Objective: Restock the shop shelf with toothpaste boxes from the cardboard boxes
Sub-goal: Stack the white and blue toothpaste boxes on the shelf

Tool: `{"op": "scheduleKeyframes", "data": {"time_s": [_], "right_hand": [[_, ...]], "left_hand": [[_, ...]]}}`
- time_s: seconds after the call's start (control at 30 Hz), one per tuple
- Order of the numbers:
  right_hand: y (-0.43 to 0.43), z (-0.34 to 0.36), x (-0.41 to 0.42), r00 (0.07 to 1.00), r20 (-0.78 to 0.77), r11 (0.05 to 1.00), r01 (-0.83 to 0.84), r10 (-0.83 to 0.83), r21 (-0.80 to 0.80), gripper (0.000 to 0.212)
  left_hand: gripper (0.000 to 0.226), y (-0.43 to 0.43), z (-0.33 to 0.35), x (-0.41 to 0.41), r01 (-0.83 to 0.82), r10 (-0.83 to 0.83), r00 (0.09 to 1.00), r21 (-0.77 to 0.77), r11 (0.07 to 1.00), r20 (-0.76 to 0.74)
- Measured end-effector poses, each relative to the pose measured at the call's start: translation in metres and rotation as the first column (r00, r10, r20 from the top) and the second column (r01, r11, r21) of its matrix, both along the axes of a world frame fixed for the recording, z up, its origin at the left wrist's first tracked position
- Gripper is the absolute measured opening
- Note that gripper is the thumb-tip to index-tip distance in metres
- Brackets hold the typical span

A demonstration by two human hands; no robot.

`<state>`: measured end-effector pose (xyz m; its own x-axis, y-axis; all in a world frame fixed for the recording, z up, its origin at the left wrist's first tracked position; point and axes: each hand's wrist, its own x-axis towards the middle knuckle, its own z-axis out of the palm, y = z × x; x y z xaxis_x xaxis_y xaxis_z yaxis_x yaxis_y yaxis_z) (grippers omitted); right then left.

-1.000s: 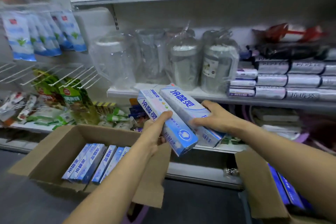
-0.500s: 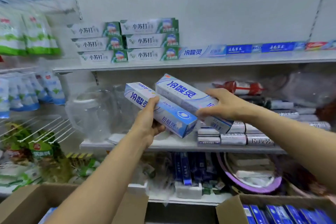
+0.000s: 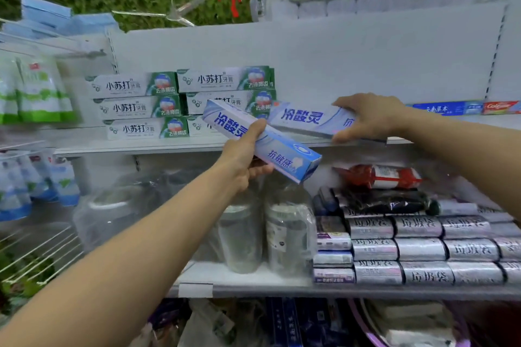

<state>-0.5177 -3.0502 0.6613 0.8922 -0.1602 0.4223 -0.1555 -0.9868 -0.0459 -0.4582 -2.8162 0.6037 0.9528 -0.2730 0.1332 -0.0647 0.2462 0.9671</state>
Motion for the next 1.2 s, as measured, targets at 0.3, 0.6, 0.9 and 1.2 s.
{"op": "scheduleKeyframes", "data": {"time_s": [0.3,0.6,0.9,1.2], "right_hand": [[-0.042,0.01,0.045,0.987,-0.154,0.998,0.038,-0.045,-0.049,0.086],[-0.07,0.0,0.105,0.981,-0.194,0.999,-0.032,0.026,-0.029,0.061],[-0.08,-0.01,0.135,0.991,-0.131,0.999,-0.005,0.011,0.047,0.058],[-0.082,-0.011,0.147,0.987,-0.15,0.996,0.047,-0.058,-0.078,0.054]], "left_hand": [[0.026,-0.012,-0.006,0.032,0.007,-0.012,0.998,-0.088,0.996,-0.061],[0.024,-0.026,0.002,0.032,-0.067,0.061,0.997,-0.134,0.989,-0.043],[0.031,-0.04,0.001,0.036,-0.12,0.115,0.992,-0.156,0.98,-0.044],[0.034,-0.052,-0.002,0.035,-0.139,0.134,0.99,-0.184,0.973,-0.038]]}}
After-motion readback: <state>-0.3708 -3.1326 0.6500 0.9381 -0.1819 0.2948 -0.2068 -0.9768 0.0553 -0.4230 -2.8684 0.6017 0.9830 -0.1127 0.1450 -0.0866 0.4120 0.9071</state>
